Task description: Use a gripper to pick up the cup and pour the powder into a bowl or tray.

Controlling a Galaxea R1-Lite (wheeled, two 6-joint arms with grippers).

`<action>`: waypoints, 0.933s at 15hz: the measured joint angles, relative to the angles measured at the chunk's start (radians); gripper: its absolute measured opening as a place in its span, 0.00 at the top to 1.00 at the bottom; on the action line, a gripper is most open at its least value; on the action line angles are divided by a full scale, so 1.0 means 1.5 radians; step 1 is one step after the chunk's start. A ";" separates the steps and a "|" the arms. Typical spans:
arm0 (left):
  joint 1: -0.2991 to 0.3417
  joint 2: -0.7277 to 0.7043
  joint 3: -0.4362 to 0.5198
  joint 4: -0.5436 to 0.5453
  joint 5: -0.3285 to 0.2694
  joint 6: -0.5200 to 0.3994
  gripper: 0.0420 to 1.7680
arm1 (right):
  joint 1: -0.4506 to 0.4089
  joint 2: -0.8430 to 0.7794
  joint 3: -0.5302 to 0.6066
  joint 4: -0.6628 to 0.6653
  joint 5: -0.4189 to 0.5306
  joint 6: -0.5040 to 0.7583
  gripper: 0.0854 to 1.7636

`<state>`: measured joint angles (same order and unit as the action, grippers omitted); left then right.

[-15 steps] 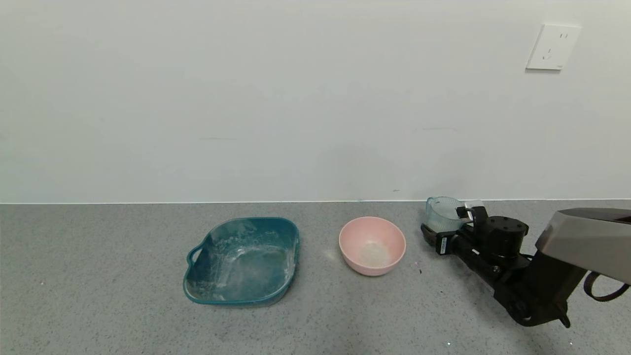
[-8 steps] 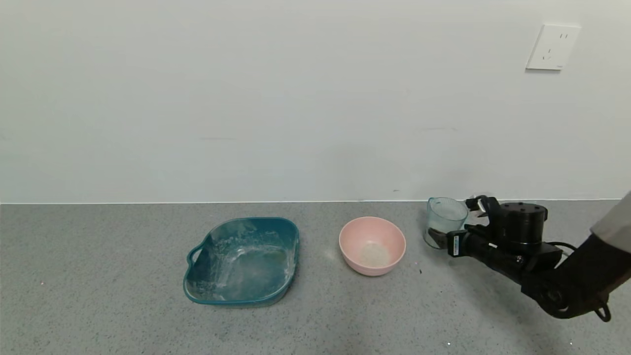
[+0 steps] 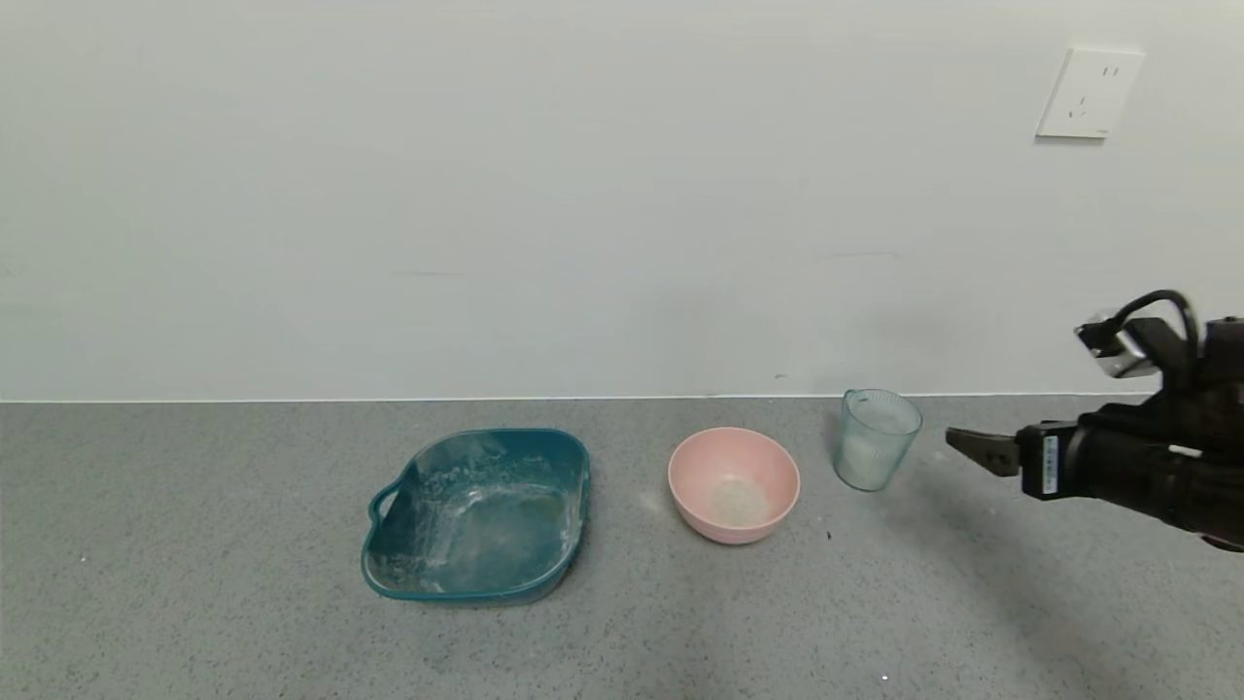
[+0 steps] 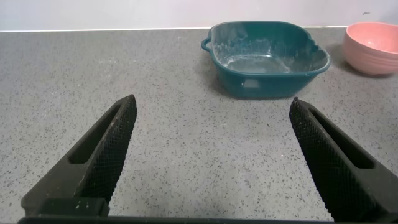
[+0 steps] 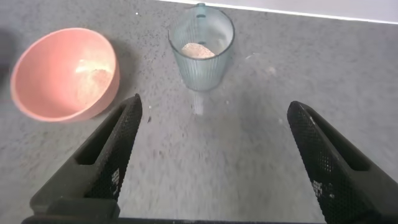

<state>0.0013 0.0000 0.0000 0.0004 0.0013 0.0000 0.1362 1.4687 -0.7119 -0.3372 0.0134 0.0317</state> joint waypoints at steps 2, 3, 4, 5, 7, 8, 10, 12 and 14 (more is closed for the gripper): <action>0.000 0.000 0.000 0.000 0.000 0.000 0.00 | -0.001 -0.104 -0.012 0.106 -0.002 -0.007 0.04; 0.000 0.000 0.000 0.000 0.000 0.000 0.00 | 0.001 -0.154 -0.017 0.143 -0.004 -0.009 0.04; 0.000 0.000 0.000 0.000 0.000 0.000 0.00 | 0.003 -0.203 -0.020 0.173 -0.006 -0.012 0.04; 0.000 0.000 0.000 0.000 0.000 0.000 0.00 | 0.003 -0.253 -0.022 0.207 -0.007 -0.015 0.04; 0.000 0.000 0.000 0.000 0.000 0.000 0.00 | 0.001 -0.340 -0.028 0.272 -0.008 -0.017 0.04; 0.000 0.000 0.000 0.000 0.000 0.000 0.00 | -0.002 -0.382 -0.030 0.299 -0.008 -0.018 0.04; 0.000 0.000 0.000 0.000 0.000 0.000 0.00 | -0.021 -0.454 -0.031 0.334 -0.004 -0.021 0.04; 0.000 0.000 0.000 0.000 0.000 0.000 0.00 | -0.045 -0.521 -0.025 0.366 0.001 -0.024 0.04; 0.000 0.000 0.000 0.000 0.000 0.000 0.00 | -0.057 -0.588 -0.017 0.400 0.005 -0.026 0.04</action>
<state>0.0013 0.0000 0.0000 0.0004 0.0013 0.0000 0.0509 0.5868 -0.7379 0.2626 0.0211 -0.0070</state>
